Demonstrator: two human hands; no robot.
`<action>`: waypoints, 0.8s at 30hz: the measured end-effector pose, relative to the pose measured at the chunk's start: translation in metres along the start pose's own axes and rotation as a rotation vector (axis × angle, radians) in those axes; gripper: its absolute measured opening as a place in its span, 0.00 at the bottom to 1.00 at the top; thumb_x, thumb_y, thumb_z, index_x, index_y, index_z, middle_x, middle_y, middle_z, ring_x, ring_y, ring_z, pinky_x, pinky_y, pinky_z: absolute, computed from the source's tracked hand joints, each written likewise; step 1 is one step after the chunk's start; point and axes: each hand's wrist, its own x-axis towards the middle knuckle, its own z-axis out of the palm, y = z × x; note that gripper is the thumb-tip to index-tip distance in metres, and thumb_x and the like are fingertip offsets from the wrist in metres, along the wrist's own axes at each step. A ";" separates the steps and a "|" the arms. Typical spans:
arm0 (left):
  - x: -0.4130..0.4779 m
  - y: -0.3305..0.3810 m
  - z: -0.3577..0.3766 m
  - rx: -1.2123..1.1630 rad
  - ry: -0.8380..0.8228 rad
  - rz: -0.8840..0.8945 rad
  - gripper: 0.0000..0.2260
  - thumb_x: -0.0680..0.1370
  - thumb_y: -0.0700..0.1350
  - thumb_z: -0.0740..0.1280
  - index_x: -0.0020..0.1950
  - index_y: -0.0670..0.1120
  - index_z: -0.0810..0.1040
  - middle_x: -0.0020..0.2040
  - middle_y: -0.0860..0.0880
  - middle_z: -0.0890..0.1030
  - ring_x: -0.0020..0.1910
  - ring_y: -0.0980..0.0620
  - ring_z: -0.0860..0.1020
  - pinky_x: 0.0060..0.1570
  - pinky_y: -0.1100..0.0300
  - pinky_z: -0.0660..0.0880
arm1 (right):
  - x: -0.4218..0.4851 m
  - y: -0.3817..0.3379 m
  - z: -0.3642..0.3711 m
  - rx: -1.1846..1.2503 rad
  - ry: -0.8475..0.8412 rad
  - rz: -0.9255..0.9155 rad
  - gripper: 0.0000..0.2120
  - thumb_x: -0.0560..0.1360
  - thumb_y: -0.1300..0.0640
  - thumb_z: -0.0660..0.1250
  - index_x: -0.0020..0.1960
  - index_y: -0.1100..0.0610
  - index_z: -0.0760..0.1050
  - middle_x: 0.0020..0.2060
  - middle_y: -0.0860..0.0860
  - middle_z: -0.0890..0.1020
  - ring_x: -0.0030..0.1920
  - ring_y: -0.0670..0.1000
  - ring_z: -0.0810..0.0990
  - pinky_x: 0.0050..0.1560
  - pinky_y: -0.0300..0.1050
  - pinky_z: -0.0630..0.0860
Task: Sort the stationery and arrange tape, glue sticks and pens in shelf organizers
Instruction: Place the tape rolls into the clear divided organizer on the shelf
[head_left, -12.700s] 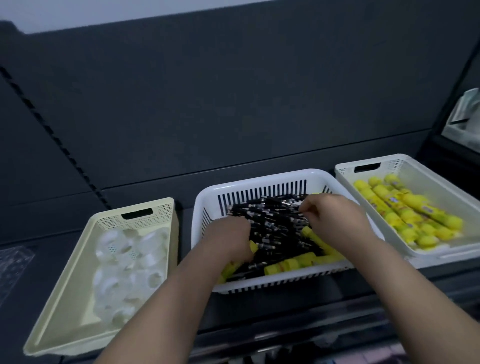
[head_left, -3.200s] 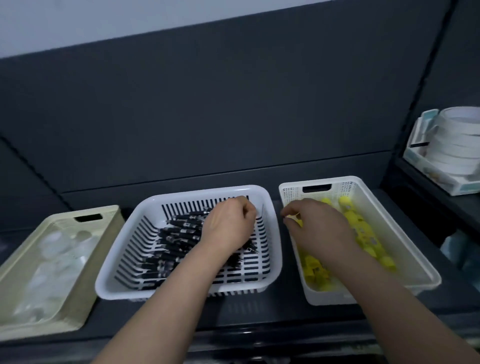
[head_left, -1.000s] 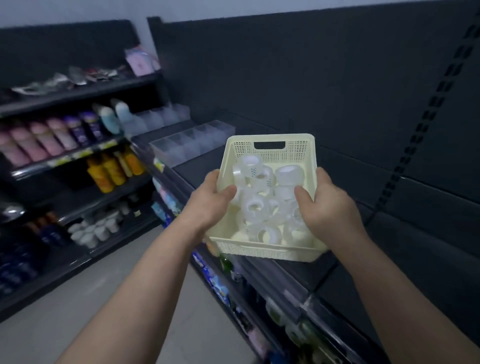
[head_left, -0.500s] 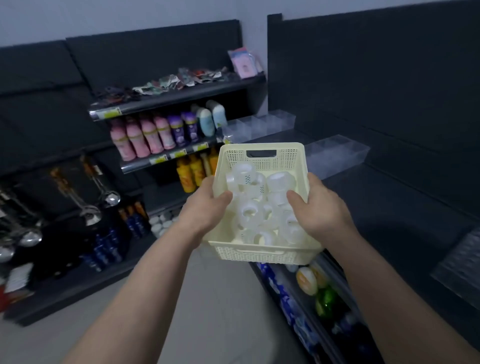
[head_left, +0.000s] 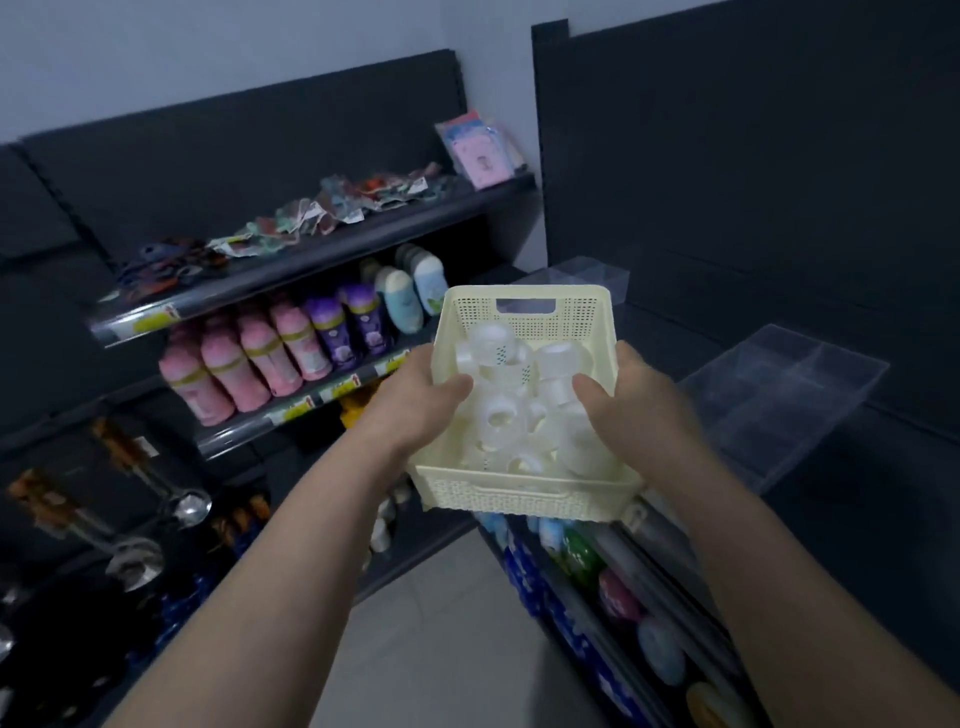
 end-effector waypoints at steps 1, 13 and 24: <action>0.022 0.008 0.000 0.027 -0.018 0.029 0.17 0.77 0.52 0.64 0.66 0.55 0.68 0.55 0.51 0.78 0.50 0.48 0.79 0.55 0.45 0.77 | 0.019 0.000 0.002 -0.015 0.006 0.029 0.15 0.77 0.45 0.58 0.58 0.55 0.68 0.50 0.54 0.79 0.45 0.57 0.75 0.42 0.48 0.69; 0.223 0.072 0.061 0.276 -0.378 0.353 0.18 0.77 0.50 0.64 0.67 0.54 0.69 0.52 0.52 0.76 0.47 0.52 0.75 0.48 0.57 0.71 | 0.137 0.035 0.023 0.021 0.262 0.392 0.20 0.77 0.46 0.59 0.63 0.57 0.67 0.52 0.53 0.79 0.44 0.53 0.73 0.38 0.44 0.67; 0.266 0.054 0.152 0.216 -0.890 0.519 0.16 0.77 0.53 0.62 0.64 0.51 0.68 0.51 0.53 0.78 0.48 0.51 0.79 0.52 0.49 0.77 | 0.111 0.047 0.032 -0.370 0.365 0.905 0.28 0.79 0.41 0.55 0.70 0.61 0.60 0.58 0.59 0.77 0.57 0.60 0.76 0.46 0.49 0.70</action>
